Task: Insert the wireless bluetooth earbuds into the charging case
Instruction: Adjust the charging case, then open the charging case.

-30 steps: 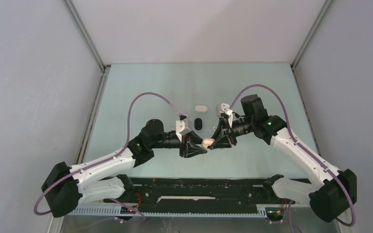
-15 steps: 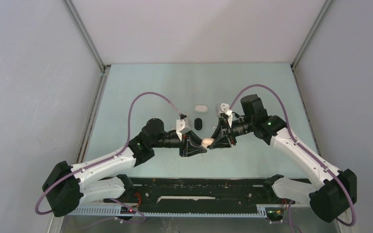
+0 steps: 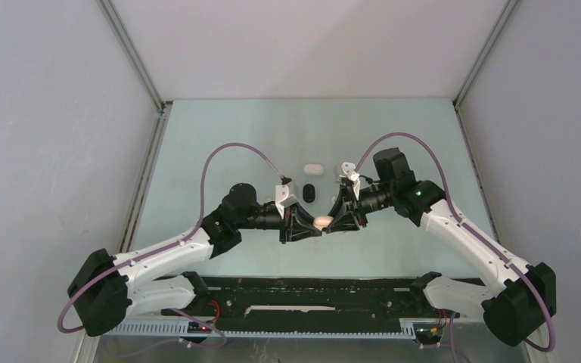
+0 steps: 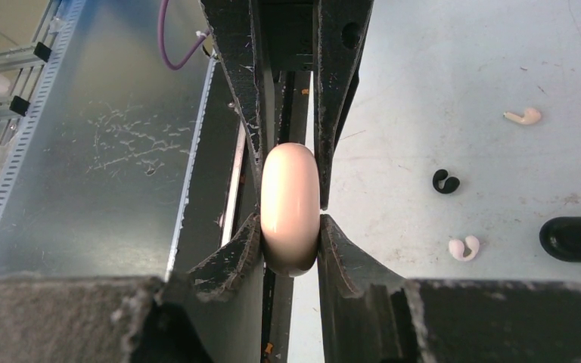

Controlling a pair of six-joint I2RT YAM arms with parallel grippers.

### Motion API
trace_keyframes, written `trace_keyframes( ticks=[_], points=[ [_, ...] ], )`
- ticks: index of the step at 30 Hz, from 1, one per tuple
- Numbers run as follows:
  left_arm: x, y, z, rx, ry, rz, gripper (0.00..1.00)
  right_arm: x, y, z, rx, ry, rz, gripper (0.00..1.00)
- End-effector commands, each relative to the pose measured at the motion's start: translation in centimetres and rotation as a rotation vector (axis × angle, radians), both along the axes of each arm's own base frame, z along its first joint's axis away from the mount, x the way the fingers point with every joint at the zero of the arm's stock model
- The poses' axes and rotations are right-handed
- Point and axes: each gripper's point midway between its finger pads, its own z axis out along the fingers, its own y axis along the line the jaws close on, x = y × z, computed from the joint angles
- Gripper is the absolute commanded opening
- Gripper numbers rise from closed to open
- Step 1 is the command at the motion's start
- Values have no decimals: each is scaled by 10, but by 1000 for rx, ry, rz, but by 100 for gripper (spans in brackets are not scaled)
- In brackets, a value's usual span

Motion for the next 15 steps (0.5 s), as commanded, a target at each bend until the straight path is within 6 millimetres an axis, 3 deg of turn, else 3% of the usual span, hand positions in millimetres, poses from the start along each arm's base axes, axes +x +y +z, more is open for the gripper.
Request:
trace_keyframes(
  ticks=[1,5,8,15],
  points=[
    [-3,-4,18,-44,-55,-44,3,6,3,18,44,-42,-6,18],
    [-5,0,18,-57,-108,-45,0,13,1,25,71,56,-30,43],
    [-4,1,16,-47,-128,-34,0,15,0,30,99,133,-18,55],
    [-9,-1,10,-17,-147,-48,0,21,1,30,113,241,-11,60]
  ],
)
